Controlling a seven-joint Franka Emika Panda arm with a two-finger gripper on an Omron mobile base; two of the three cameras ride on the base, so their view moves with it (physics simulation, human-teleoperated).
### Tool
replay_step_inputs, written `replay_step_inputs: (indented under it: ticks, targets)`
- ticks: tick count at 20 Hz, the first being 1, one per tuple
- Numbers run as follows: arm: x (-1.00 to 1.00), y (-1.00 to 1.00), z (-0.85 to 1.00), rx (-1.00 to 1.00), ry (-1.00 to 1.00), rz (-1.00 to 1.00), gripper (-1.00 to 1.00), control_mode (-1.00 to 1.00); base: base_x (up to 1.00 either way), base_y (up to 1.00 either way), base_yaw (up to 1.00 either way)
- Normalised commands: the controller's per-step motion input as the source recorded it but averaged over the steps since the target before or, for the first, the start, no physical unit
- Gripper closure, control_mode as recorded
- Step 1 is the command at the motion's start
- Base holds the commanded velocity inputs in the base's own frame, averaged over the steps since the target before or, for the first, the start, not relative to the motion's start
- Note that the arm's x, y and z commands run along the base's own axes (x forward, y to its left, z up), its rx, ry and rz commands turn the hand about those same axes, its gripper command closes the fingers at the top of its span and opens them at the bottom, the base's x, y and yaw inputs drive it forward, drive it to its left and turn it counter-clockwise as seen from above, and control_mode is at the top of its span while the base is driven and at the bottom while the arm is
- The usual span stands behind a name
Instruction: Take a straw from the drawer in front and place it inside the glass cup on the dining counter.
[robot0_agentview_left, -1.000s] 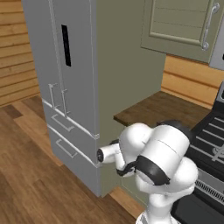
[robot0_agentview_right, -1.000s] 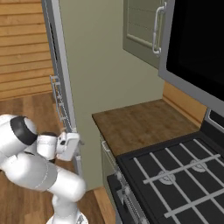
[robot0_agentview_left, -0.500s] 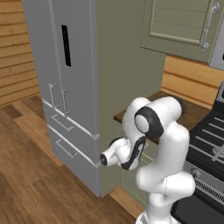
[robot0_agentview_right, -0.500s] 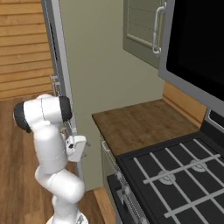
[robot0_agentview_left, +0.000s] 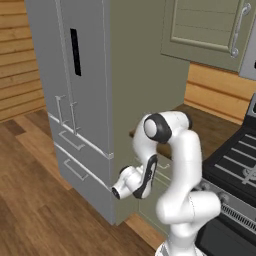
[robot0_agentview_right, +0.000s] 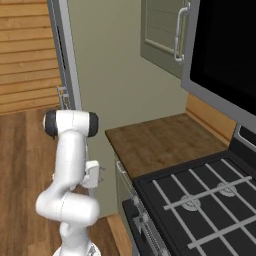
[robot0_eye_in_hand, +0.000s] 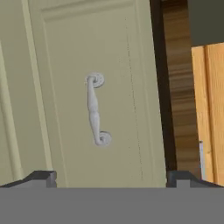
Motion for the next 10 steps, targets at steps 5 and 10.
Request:
replay_step_inputs:
  ticks: [5,10]
  targets:
    - [0.52,-0.1,-0.21,-0.04,0.0,0.0,-1.0,-1.0,0.0,0.0,0.0]
    - [0.54,-0.13,-0.18,-0.01,0.0,0.0,-1.0,-1.0,0.0,0.0,0.0]
